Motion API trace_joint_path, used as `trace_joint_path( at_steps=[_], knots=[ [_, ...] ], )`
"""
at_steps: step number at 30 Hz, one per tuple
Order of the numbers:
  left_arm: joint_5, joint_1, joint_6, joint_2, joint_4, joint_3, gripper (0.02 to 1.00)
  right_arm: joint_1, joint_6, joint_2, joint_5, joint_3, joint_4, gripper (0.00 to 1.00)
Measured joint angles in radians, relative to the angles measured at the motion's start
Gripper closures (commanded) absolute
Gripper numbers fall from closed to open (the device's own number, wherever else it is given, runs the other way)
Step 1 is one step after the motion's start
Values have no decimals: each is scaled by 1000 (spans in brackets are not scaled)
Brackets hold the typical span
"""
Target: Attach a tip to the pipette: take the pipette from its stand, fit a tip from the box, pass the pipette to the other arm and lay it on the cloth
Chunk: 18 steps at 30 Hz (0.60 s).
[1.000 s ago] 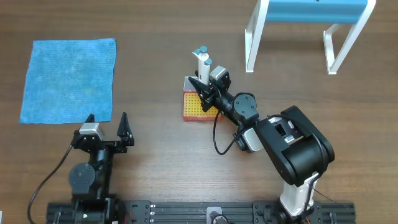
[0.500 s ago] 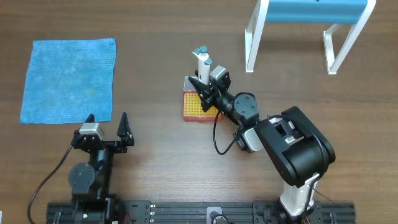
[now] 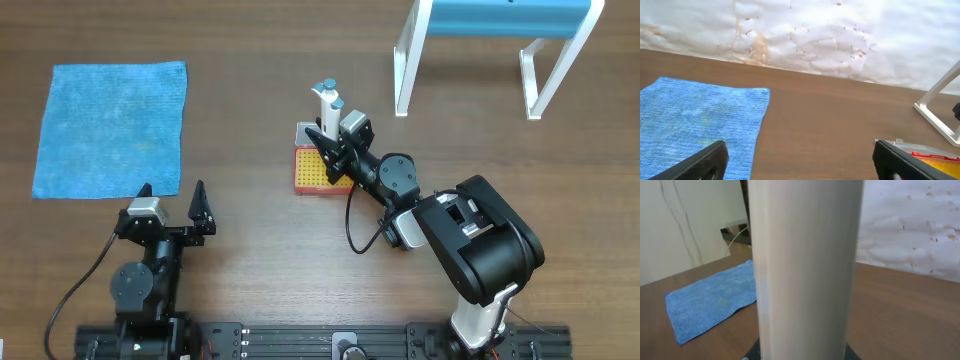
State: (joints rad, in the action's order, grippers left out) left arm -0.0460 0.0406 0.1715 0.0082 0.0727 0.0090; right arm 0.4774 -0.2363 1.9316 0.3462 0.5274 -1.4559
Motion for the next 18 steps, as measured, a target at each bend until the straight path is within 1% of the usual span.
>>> trace_joint_path(
  at_steps=[8,18],
  knots=[
    [0,0,0,0,0,0,82,0,3,0,0,2,0,928],
    [0,0,0,0,0,0,82,0,3,0,27,10,1,928]
  ],
)
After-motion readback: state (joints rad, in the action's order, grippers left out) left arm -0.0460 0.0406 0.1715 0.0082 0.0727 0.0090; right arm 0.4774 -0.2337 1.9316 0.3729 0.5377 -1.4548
